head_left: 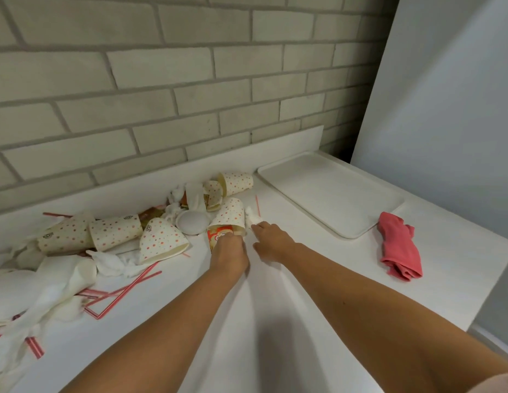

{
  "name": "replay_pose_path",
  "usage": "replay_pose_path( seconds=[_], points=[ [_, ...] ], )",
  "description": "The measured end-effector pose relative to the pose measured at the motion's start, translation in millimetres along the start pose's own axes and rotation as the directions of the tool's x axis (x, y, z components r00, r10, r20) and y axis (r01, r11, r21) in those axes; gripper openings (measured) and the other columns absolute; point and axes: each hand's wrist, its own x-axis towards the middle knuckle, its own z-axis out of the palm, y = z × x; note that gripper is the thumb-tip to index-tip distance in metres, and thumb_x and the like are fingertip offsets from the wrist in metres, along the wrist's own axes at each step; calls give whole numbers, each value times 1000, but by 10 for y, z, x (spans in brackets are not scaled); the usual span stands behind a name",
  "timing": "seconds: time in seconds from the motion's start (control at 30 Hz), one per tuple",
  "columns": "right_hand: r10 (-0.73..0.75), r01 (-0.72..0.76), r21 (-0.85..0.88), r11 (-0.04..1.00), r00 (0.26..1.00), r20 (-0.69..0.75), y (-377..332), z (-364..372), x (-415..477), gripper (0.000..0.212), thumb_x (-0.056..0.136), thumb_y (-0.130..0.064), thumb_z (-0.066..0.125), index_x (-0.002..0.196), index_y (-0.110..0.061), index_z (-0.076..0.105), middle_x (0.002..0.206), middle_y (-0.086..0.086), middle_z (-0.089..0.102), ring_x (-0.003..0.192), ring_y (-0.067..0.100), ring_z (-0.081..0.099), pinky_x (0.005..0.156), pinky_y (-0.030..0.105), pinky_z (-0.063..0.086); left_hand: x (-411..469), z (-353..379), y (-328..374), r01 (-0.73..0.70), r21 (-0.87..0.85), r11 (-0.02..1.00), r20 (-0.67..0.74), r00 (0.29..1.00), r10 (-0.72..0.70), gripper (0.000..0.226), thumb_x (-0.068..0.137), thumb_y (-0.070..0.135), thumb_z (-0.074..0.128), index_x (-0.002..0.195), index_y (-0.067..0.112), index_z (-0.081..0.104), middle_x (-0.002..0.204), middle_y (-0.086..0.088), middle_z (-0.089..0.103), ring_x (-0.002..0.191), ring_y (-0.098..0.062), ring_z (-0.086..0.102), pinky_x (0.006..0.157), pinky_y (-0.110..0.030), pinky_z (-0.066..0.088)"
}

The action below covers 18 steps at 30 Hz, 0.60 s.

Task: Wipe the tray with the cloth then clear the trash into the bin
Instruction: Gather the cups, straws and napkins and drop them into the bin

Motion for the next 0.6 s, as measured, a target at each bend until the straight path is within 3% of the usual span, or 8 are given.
replay_pose_path(
  seconds=[0.13, 0.27, 0.37, 0.5, 0.6],
  points=[
    [35, -40, -45, 998, 994, -106, 6, -37, 27, 32, 97, -15, 41, 127, -7, 49, 129, 10, 47, 115, 27, 50, 93, 34, 42, -25, -12, 42, 23, -5, 1000, 58, 998, -23, 23, 89, 12, 51, 106, 9, 68, 105, -10, 66, 98, -26, 61, 76, -31, 49],
    [119, -110, 81, 991, 986, -115, 24, -46, 37, 36, 92, -9, 51, 126, -8, 38, 117, 13, 57, 105, 29, 59, 79, 32, 47, -59, -39, 86, 4, 24, 1000, 75, 997, -6, 22, 90, 24, 54, 98, 10, 68, 100, -8, 67, 95, -23, 62, 68, -28, 45],
    [205, -197, 124, 972, 978, -50, 45, -31, 53, 35, 93, -17, 52, 125, -6, 42, 122, 13, 55, 110, 29, 56, 87, 32, 46, -58, -48, 90, 8, 5, 1000, 17, 1000, -8, 21, 89, 23, 57, 102, 10, 65, 109, -8, 61, 99, -24, 59, 73, -30, 47],
    [218, -213, 103, 972, 975, -43, 74, -83, 80, 38, 89, -12, 55, 126, -4, 48, 139, 15, 30, 123, 29, 40, 94, 32, 43, -6, -42, 96, 70, 4, 998, -2, 998, -70, 31, 89, 18, 57, 117, 5, 55, 117, -11, 56, 105, -27, 57, 79, -32, 49],
    [214, -208, 126, 970, 976, -34, 111, -107, 90, 42, 88, -5, 52, 129, -3, 45, 133, 14, 38, 121, 28, 42, 94, 30, 44, 40, -48, 129, 128, 40, 991, 63, 990, -130, 25, 85, 11, 62, 108, 3, 63, 111, -12, 63, 100, -25, 61, 74, -28, 48]
  ],
)
